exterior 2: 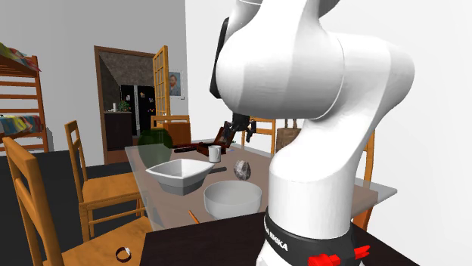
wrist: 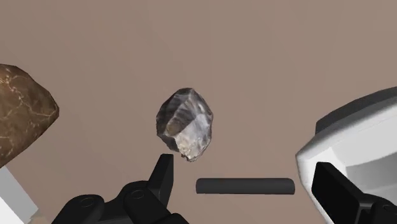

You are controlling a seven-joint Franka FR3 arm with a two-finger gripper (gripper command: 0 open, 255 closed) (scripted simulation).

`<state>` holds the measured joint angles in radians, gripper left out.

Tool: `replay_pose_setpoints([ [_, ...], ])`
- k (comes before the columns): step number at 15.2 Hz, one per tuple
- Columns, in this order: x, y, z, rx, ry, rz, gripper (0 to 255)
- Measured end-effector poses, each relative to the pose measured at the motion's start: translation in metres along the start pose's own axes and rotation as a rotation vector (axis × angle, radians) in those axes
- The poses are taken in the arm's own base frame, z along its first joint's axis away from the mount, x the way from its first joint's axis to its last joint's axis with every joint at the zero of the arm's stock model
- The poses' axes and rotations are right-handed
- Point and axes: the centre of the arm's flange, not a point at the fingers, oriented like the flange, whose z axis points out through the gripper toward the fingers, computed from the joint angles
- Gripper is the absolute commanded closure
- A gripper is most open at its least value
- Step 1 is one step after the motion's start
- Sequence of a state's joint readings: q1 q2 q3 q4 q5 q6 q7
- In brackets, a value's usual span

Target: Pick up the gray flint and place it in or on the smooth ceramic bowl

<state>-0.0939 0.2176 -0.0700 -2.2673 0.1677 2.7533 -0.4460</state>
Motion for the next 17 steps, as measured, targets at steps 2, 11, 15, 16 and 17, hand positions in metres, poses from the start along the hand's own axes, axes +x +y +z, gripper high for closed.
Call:
replay_pose_setpoints([
  [2, 0.009, 0.007, 0.02, -0.003, 0.007, -0.001, 0],
  [11, 0.05, 0.049, 0.117, -0.013, 0.039, -0.003, 0],
  [15, 0.054, 0.05, 0.14, -0.014, 0.041, -0.003, 0],
  [16, 0.054, 0.051, 0.145, -0.014, 0.041, -0.003, 0],
  [17, 0.055, 0.051, 0.15, -0.014, 0.041, -0.003, 0],
])
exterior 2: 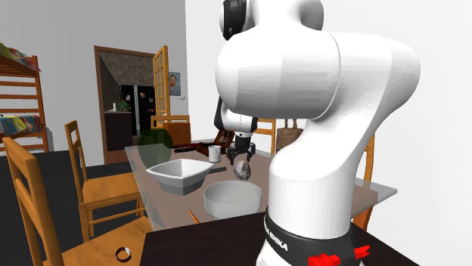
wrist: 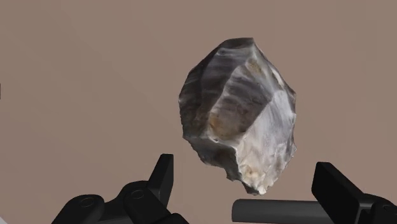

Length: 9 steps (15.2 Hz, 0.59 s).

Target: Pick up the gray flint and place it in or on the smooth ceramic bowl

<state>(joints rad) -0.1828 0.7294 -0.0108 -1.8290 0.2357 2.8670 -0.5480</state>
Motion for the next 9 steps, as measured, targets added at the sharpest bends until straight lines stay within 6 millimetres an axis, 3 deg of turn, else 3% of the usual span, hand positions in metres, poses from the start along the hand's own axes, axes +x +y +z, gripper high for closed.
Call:
replay_pose_setpoints([
  [8, 0.0002, -0.0004, 0.0082, 0.0, 0.0, 0.0, 0],
  [9, 0.0002, -0.0004, 0.0082, 0.0, 0.0, 0.0, 255],
])
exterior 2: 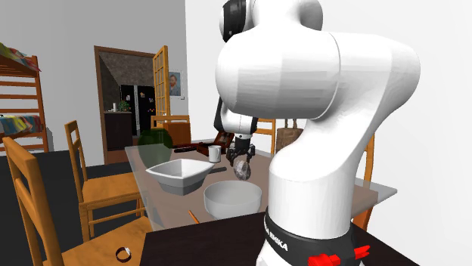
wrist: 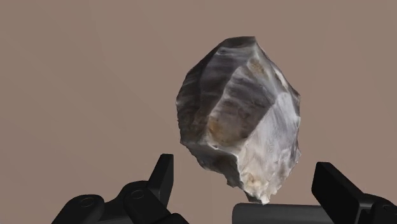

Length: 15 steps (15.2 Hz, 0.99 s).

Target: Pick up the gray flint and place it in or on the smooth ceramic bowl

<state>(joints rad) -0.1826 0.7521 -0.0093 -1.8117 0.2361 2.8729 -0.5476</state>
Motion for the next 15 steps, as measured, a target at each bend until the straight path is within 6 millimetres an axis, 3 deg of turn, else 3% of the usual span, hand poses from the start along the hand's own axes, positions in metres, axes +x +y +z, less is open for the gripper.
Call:
replay_pose_setpoints([
  [10, 0.001, 0.0, -0.001, -0.001, 0.004, -0.001, 255],
  [15, 0.007, 0.001, -0.02, 0.0, 0.0, 0.0, 255],
])
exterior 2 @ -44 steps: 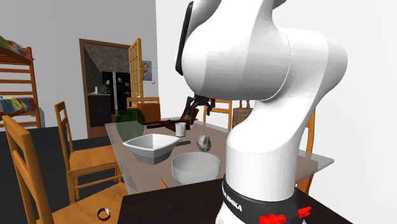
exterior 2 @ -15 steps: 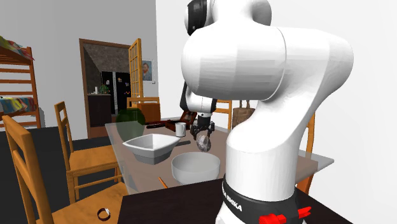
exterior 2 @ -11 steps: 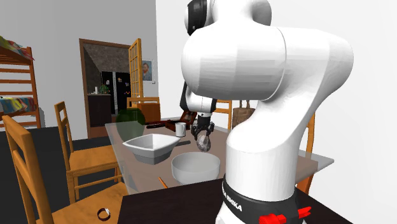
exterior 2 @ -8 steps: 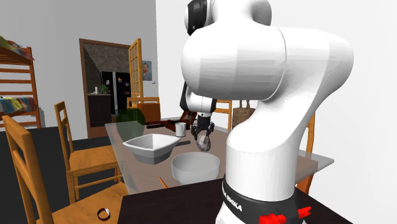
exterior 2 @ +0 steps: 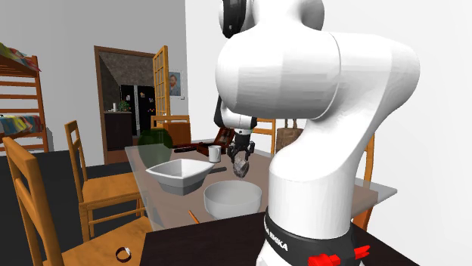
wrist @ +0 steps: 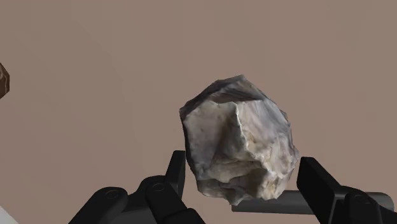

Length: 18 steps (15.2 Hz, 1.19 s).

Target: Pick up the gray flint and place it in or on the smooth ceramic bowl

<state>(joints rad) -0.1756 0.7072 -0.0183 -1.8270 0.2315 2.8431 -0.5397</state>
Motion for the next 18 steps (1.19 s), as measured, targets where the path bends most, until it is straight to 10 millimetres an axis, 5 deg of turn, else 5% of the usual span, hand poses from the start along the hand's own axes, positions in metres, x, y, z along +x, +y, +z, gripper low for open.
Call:
replay_pose_setpoints([
  [18, 0.03, 0.006, -0.092, 0.0, 0.0, 0.0, 255],
])
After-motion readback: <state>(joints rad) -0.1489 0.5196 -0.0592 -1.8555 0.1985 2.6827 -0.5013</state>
